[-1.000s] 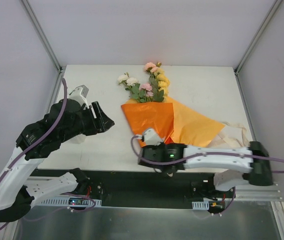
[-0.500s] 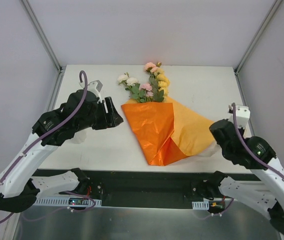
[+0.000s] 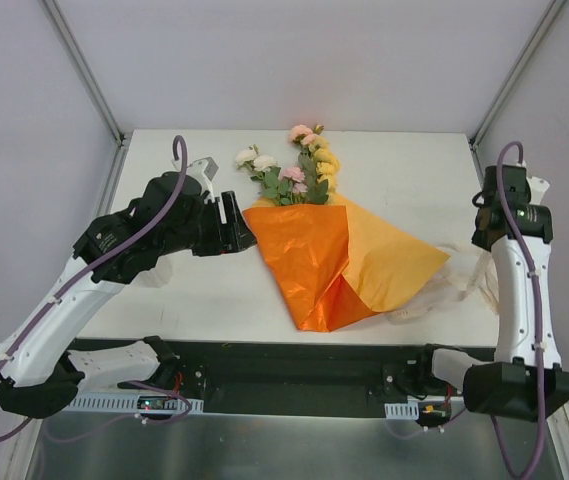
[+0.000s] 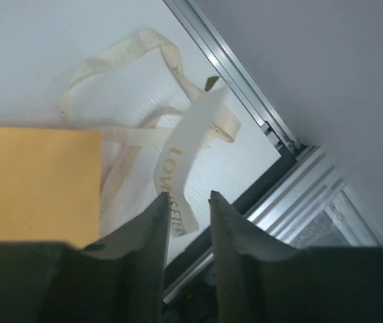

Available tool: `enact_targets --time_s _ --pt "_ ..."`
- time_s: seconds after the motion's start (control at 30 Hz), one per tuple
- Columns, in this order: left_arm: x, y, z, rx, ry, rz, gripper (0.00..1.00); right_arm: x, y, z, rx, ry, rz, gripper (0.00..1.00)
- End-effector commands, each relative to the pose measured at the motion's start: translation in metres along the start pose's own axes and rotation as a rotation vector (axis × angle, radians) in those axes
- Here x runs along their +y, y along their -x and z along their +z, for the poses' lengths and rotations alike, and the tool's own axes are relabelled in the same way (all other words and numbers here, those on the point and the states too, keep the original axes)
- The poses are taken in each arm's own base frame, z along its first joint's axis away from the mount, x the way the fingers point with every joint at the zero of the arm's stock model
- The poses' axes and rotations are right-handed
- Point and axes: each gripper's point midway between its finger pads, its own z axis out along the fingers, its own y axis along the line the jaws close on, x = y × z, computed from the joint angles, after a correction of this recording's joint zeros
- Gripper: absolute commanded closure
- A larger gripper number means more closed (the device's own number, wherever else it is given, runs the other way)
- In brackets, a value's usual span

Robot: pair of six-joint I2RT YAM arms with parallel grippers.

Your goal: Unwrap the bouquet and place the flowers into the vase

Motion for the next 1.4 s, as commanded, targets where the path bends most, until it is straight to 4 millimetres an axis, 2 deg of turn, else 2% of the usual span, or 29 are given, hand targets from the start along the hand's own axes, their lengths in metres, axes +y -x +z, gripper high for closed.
enact_targets --time_s 0.0,0.03,0.1,0.13,0.2,0.23,0.27,0.33,0.37,0.4,0.47,0.57,0.63,0.67,0.87,1.03,1.2,1.3,1.37 --pt "-0.015 0.012 -0.005 -0.019 -0.054 0.042 0.38 0.024 0.034 0.001 0.001 0.078 -0.044 0.49" --pt "-0.016 0.013 -0.006 -0.021 -0.057 0.050 0.37 0.029 0.036 -0.001 0.014 0.102 -0.052 0.42" --pt "-0.017 0.016 -0.003 -0.020 -0.052 0.074 0.36 0.056 0.040 -0.011 0.012 0.208 -0.079 0.27" --pt "-0.019 0.020 -0.005 -0.033 -0.053 0.083 0.36 0.073 0.044 -0.017 -0.014 0.277 -0.084 0.25" --pt "-0.019 0.022 -0.003 -0.029 -0.042 0.108 0.36 0.131 0.025 -0.042 0.017 0.549 -0.154 0.16" --pt "-0.020 0.025 -0.005 -0.037 -0.044 0.117 0.35 0.156 0.021 -0.052 0.022 0.666 -0.167 0.13" --pt "-0.020 0.026 -0.004 -0.036 -0.041 0.132 0.34 0.191 -0.009 -0.070 0.131 0.838 -0.215 0.12" --pt "-0.023 0.030 -0.004 -0.037 -0.041 0.143 0.34 0.225 -0.028 -0.085 0.174 0.975 -0.274 0.09" --pt "-0.023 0.031 -0.005 -0.040 -0.040 0.150 0.34 0.247 -0.052 -0.093 0.242 1.027 -0.341 0.09" --pt "-0.024 0.031 -0.004 -0.037 -0.039 0.153 0.33 0.259 -0.065 -0.101 0.291 1.082 -0.367 0.08" --pt "-0.025 0.033 -0.006 -0.042 -0.043 0.157 0.32 0.282 -0.086 -0.104 0.356 1.130 -0.411 0.08" --pt "-0.024 0.033 -0.008 -0.043 -0.040 0.157 0.32 0.304 -0.102 -0.097 0.408 1.173 -0.421 0.07" --pt "-0.023 0.032 -0.010 -0.045 -0.037 0.157 0.32 0.313 -0.107 -0.093 0.426 1.189 -0.439 0.07" --pt "-0.022 0.032 -0.010 -0.044 -0.035 0.153 0.32 0.318 -0.116 -0.089 0.464 1.192 -0.456 0.07" --pt "-0.018 0.032 -0.013 -0.053 -0.023 0.145 0.31 0.327 -0.137 -0.071 0.489 1.130 -0.537 0.07" --pt "-0.019 0.032 -0.013 -0.052 -0.024 0.144 0.31 0.311 -0.142 -0.045 0.428 0.908 -0.626 0.07" --pt "-0.019 0.032 -0.014 -0.051 -0.023 0.147 0.31 0.303 -0.151 -0.033 0.417 0.839 -0.635 0.07" --pt "-0.019 0.032 -0.015 -0.051 -0.025 0.146 0.31 0.307 -0.156 -0.036 0.424 0.875 -0.621 0.06" --pt "-0.018 0.031 -0.015 -0.052 -0.024 0.143 0.31 0.315 -0.164 -0.048 0.457 0.942 -0.603 0.07"
